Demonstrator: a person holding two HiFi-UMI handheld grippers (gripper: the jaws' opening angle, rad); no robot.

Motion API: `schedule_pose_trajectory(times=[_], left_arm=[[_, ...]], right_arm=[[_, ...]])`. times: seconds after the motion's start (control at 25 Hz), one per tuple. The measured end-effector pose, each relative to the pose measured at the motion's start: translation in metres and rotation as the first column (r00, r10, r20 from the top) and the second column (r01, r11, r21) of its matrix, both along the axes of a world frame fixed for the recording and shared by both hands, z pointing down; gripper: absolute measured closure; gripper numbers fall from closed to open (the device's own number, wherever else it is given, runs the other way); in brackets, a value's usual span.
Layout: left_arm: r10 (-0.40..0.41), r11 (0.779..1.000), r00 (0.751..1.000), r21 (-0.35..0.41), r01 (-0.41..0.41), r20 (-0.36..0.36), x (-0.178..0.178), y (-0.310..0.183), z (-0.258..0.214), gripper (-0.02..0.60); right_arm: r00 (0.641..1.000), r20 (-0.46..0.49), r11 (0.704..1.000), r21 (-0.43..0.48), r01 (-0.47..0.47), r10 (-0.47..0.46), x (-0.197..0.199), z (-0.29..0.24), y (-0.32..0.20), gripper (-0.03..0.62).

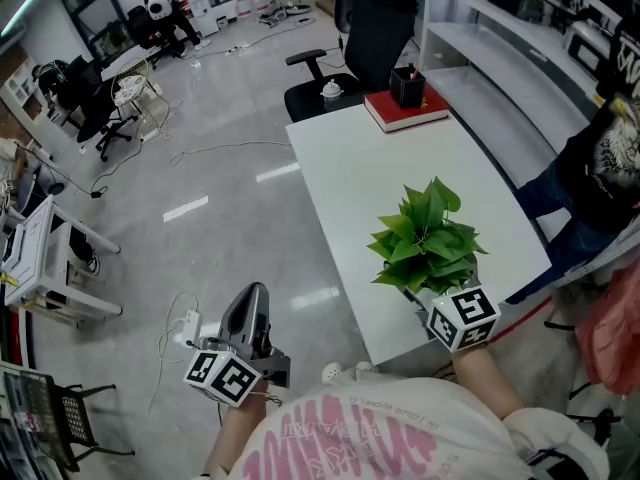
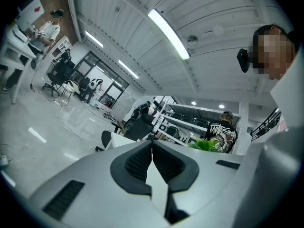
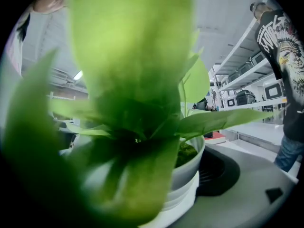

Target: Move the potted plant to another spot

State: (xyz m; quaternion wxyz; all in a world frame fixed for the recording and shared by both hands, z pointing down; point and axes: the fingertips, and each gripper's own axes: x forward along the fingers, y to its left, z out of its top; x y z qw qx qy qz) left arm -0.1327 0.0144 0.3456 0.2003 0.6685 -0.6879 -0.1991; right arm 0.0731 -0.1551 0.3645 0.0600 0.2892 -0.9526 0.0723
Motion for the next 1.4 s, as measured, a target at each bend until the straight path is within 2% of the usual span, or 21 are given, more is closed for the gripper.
schedule_pose_trajectory(times=[0.12, 0.36, 0.76, 0.84, 0.96, 1.2, 1.4], left_arm=[[0.012, 1.0, 1.0, -0.005, -0.012, 0.019, 0.007, 0.001, -0.003, 0.557], [0.039, 0.999, 0.999, 0.031, -0.039, 0.022, 0.013, -0.013, -0.004, 0.555], [0.191, 0.981, 0.979, -0.008, -0.191, 0.07, 0.026, -0.054, 0.0, 0.557], [0.216, 0.976, 0.975, -0.007, -0.216, 0.045, 0.021, -0.067, 0.011, 0.557], [0.253, 0.967, 0.967, -0.013, -0.253, 0.012, 0.003, -0.089, 0.028, 0.557], [0.347, 0.937, 0.938, -0.049, -0.347, -0.012, -0.06, -0.143, 0.04, 0.557], [0.412, 0.91, 0.911, -0.058, -0.411, -0.004, -0.116, -0.184, 0.039, 0.557]], right_arm=[[1.0, 0.008, 1.0, 0.015, 0.006, -0.006, 0.003, -0.005, 0.002, 0.042], [0.999, 0.035, 0.999, 0.038, -0.006, 0.005, 0.009, -0.006, 0.001, 0.042], [0.997, 0.046, 0.998, 0.021, -0.062, 0.061, 0.008, 0.004, -0.003, 0.042], [0.996, 0.041, 0.997, 0.006, -0.082, 0.081, 0.005, 0.013, -0.01, 0.042], [0.993, 0.028, 0.994, -0.02, -0.112, 0.112, -0.009, 0.029, -0.025, 0.042], [0.977, -0.001, 0.975, -0.055, -0.213, 0.214, -0.06, 0.045, -0.056, 0.042], [0.958, -0.007, 0.955, -0.078, -0.285, 0.286, -0.107, 0.053, -0.079, 0.042]])
